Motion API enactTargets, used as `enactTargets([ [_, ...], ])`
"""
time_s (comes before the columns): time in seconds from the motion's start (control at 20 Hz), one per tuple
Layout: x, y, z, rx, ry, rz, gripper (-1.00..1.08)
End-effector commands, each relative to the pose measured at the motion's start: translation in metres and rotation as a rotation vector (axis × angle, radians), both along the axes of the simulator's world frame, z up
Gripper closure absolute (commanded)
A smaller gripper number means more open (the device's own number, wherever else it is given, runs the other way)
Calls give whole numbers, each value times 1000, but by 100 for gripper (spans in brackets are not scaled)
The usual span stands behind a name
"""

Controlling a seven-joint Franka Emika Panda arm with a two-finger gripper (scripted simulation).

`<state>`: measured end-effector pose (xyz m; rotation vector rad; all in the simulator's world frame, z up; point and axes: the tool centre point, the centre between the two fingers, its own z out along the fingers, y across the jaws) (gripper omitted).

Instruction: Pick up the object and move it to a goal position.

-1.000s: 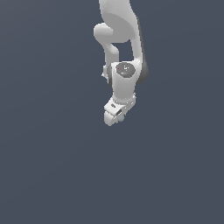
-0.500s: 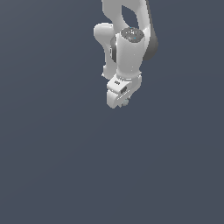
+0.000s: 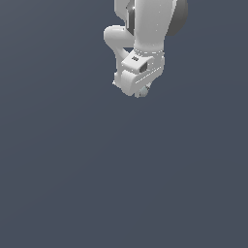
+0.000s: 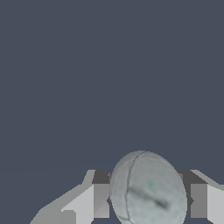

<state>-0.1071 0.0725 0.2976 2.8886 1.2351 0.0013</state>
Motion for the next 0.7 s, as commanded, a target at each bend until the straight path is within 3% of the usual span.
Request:
enactTargets([
  [0.0,-5,3,19,0,1,0,108],
  [0.65,-13,7,60,0,1,-2,108],
])
